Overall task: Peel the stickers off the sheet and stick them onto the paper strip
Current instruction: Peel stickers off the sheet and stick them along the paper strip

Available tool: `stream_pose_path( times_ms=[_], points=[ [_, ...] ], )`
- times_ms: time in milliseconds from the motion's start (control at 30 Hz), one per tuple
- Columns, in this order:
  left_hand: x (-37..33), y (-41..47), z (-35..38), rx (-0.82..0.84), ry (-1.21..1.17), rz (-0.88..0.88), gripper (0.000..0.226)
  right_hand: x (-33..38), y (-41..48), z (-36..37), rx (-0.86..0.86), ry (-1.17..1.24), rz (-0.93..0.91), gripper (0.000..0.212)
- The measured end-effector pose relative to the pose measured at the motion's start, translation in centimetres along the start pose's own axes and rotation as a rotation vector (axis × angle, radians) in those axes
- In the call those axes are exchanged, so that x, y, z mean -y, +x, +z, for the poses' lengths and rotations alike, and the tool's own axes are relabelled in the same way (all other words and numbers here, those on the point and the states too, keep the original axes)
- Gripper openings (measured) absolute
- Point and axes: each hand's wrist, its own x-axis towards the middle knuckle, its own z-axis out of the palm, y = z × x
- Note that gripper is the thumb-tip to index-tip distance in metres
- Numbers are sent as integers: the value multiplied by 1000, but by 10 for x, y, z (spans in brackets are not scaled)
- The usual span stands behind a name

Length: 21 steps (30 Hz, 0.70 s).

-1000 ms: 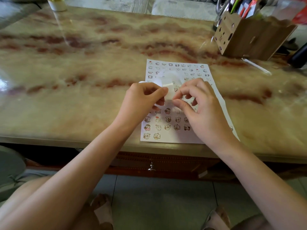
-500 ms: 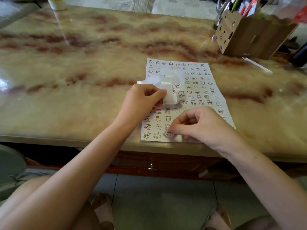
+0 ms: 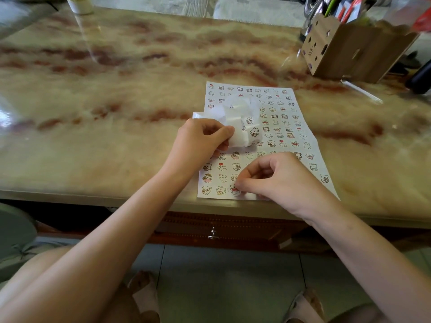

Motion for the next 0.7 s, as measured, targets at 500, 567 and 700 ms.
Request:
stream_pose_path(
  times_ms=[500,567,700],
  points=[
    [0,0,0,3,-4,-9,26,-5,0,5,-70,-101,-42,9],
    [0,0,0,4,-1,-7,26,-5,0,5,-77,-132,-50,9],
    [0,0,0,3,1,-10,25,-6,0,7,-93,-155,-77,9]
  ],
)
